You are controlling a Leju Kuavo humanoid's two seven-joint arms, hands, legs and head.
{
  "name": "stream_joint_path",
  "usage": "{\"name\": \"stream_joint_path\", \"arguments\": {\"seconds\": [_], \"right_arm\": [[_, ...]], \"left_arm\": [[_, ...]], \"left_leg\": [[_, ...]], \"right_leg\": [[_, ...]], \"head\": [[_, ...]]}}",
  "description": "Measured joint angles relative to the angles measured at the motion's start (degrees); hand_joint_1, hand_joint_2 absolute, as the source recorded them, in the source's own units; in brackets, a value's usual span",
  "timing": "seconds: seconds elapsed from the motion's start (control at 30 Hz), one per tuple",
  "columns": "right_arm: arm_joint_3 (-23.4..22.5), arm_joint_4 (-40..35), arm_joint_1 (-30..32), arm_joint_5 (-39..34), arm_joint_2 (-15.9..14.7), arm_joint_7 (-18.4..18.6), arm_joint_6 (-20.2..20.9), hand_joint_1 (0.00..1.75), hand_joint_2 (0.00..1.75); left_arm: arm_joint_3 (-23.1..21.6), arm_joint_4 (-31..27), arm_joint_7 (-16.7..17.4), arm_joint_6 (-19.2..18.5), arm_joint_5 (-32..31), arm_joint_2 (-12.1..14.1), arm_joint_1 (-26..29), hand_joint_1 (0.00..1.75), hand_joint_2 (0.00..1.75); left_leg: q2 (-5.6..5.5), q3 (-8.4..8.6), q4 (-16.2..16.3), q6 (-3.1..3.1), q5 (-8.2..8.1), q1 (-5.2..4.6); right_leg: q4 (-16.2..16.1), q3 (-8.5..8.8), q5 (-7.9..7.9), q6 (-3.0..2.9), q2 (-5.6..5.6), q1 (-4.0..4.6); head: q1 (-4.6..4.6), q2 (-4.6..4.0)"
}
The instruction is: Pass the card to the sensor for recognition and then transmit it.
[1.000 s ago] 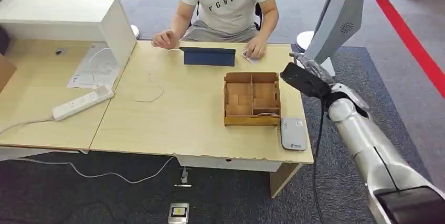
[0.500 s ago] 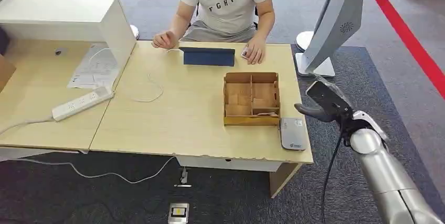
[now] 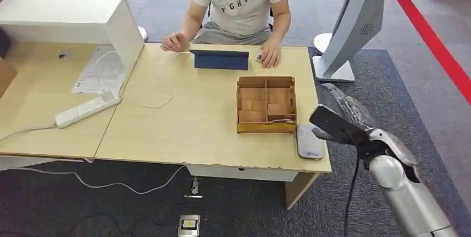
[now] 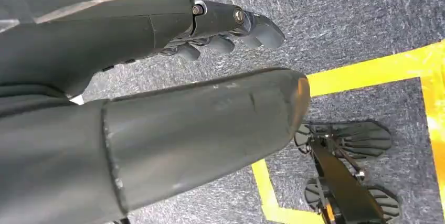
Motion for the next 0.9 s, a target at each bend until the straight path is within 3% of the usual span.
{"name": "stream_joint_path", "arguments": {"seconds": [0.17, 0.4, 0.7, 0.9], "right_arm": [[2.36, -2.8, 1.02, 3.86, 1.87, 3.68, 0.96, 0.0, 1.75], [5.03, -1.93, 0.99, 11.56, 6.09, 2.91, 0.42, 0.0, 1.75], [7.08, 5.74, -1.91, 16.5, 12.5, 1.51, -2.82, 0.0, 1.75], [7.54, 15.02, -4.38, 25.01, 16.24, 0.53, -8.94, 0.0, 1.75]], "left_arm": [[0.0, 0.0, -0.22, -0.15, -0.46, 0.0, -0.17, 0.0, 0.0], [0.0, 0.0, -1.07, -0.57, -1.16, -0.02, -0.28, 0.0, 0.0], [-0.04, 0.0, -1.16, -0.96, -2.14, -0.15, -0.4, 0.0, 0.0], [-0.13, 0.0, -1.77, -1.18, -2.91, -0.35, -0.39, 0.0, 0.0]], "left_leg": [[0.0, -0.01, -0.01, 0.0, 0.0, 0.01], [0.0, -0.04, -0.03, 0.0, 0.0, 0.01], [-0.01, -0.03, -0.03, -0.01, 0.01, 0.01], [-0.01, -0.03, -0.03, -0.01, 0.01, 0.01]], "right_leg": [[0.02, 0.0, -0.01, -0.01, 0.0, 0.01], [0.04, 0.0, -0.03, -0.04, 0.0, 0.02], [0.04, -0.01, -0.04, -0.04, -0.01, 0.02], [0.04, -0.03, -0.04, -0.05, -0.01, 0.02]], "head": [[0.0, 0.0], [0.0, 0.0], [0.02, 0.0], [0.0, 0.0]]}}
